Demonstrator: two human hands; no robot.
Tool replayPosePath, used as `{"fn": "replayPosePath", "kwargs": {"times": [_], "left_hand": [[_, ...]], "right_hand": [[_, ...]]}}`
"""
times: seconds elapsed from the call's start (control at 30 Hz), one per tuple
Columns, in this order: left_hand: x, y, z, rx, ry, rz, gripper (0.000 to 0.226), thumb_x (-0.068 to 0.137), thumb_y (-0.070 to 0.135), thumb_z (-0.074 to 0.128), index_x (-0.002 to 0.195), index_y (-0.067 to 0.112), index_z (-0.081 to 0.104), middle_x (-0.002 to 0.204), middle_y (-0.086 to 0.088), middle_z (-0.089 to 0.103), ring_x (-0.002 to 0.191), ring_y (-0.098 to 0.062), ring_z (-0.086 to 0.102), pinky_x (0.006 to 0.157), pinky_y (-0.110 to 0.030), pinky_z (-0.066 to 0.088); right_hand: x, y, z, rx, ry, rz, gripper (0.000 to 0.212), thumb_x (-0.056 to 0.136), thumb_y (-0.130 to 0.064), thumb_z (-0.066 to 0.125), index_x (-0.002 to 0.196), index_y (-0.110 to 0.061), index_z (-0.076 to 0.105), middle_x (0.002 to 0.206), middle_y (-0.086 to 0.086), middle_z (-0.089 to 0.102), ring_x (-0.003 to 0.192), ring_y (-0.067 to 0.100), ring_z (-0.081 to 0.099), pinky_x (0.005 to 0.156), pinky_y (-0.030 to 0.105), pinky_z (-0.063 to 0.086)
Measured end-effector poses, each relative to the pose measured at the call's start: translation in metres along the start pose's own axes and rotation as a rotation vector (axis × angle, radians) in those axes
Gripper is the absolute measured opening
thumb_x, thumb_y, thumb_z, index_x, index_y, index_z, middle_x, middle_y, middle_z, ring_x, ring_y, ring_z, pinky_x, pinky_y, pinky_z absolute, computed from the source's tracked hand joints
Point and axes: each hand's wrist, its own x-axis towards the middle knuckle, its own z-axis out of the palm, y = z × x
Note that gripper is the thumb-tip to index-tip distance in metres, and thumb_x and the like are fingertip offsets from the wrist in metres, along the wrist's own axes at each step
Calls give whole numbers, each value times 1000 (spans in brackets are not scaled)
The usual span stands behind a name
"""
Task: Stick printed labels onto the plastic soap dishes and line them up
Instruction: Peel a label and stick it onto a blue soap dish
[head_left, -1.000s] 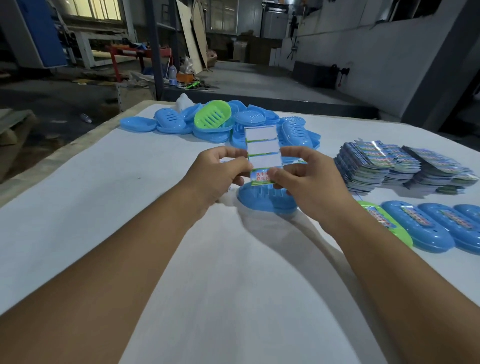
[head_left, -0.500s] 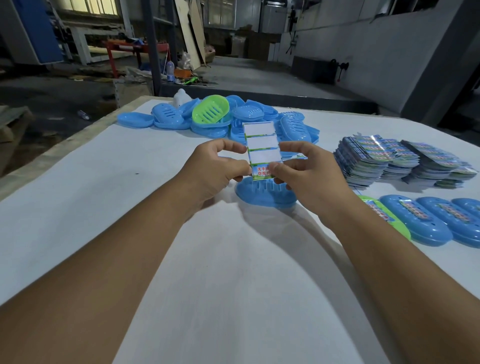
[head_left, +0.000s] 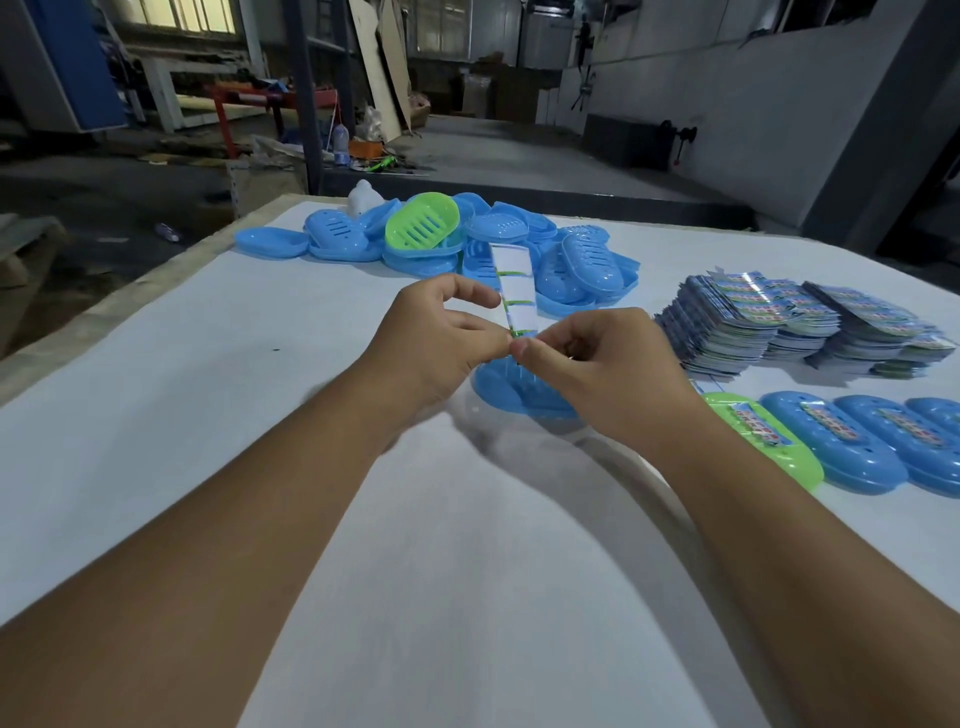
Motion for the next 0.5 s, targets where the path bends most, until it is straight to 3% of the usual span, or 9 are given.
{"fn": "replayPosePath", "kwargs": {"times": [0.1,0.2,0.3,0.4,0.5], "left_hand": [[0,0,1,9,-4,10,32,77,9,80,101,19,62,77,4,77,61,0,65,56,-10,44],[1,-2,3,37,12,9,29,76,9,77,97,20,60,77,3,77,58,-1,61,53,-10,43],[3,-4,3,45,47,5,23,76,9,74,89,21,58,71,5,74,48,-4,50,46,-12,39],[4,-3,4,57,81,20,18,78,6,69,78,21,59,64,2,66,49,-8,48,46,-14,38],[4,-2,5,67,122,12,17,81,5,64,75,21,69,64,4,67,53,-4,54,51,-12,42]], "right_hand": [[1,-2,0,30,-5,31,21,85,-35,77,68,-24,76,48,-15,57,42,2,44,42,11,29],[1,-4,0,6,2,50,22,84,-30,73,64,-23,76,53,1,60,43,4,39,42,13,30],[1,-5,0,-13,17,57,24,84,-27,71,64,-15,74,51,2,54,44,5,36,43,15,29],[3,-3,0,-9,38,64,28,86,-25,66,73,-1,71,60,16,54,53,8,37,50,25,33],[5,0,-1,21,84,64,31,87,-23,63,75,5,66,58,8,49,56,11,38,50,26,31]]}}
